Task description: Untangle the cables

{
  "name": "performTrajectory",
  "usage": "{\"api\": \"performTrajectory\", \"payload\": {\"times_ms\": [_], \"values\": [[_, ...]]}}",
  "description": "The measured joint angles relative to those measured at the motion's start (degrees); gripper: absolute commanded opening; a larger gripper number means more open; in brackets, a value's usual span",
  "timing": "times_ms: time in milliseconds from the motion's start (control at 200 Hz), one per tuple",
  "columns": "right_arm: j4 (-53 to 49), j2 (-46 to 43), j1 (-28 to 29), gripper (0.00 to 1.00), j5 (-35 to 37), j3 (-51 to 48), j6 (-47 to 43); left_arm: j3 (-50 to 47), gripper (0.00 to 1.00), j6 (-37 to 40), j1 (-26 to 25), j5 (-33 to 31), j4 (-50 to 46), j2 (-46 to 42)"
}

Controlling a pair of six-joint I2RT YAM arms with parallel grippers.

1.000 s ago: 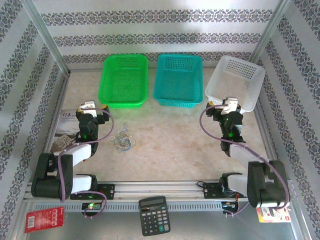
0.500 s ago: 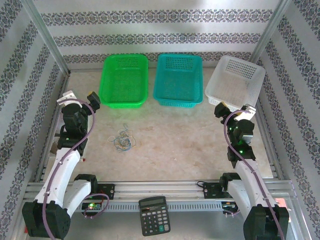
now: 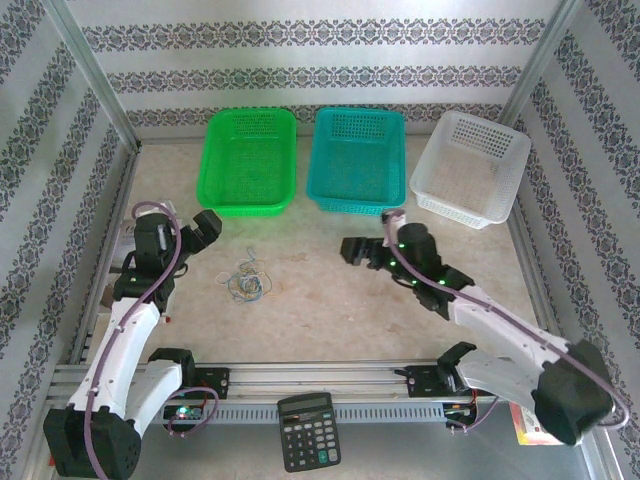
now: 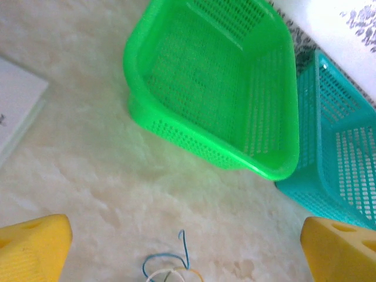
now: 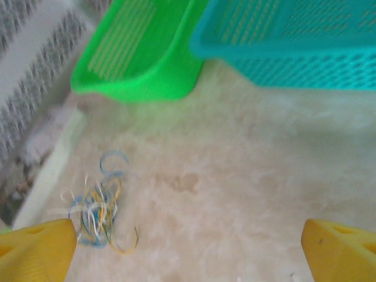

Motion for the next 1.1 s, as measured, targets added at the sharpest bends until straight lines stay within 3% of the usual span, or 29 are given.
{"api": "performTrajectory", "payload": {"times_ms": [210, 370, 689, 1099], "values": [[-4.7, 12.1, 12.0, 0.95, 6.5, 7.4, -2.8, -2.2, 1.00, -1.9, 0.0, 1.8, -1.1, 2.1], [-5.8, 17.5, 16.0, 0.93, 7.9, 11.5, -3.8, -4.2, 1.00, -2.8, 0.0, 1.9, -1.2, 4.3], [-10.9, 17.3, 13.0, 0.98, 9.8, 12.5, -4.2, -6.4, 1.00, -2.9, -1.4, 3.2, -0.6, 11.5], [-16.5, 10.4, 4.9, 0.98, 9.7, 12.7, -4.5, -9.2, 1.00, -4.6, -9.0, 2.9, 6.6, 18.5]]}}
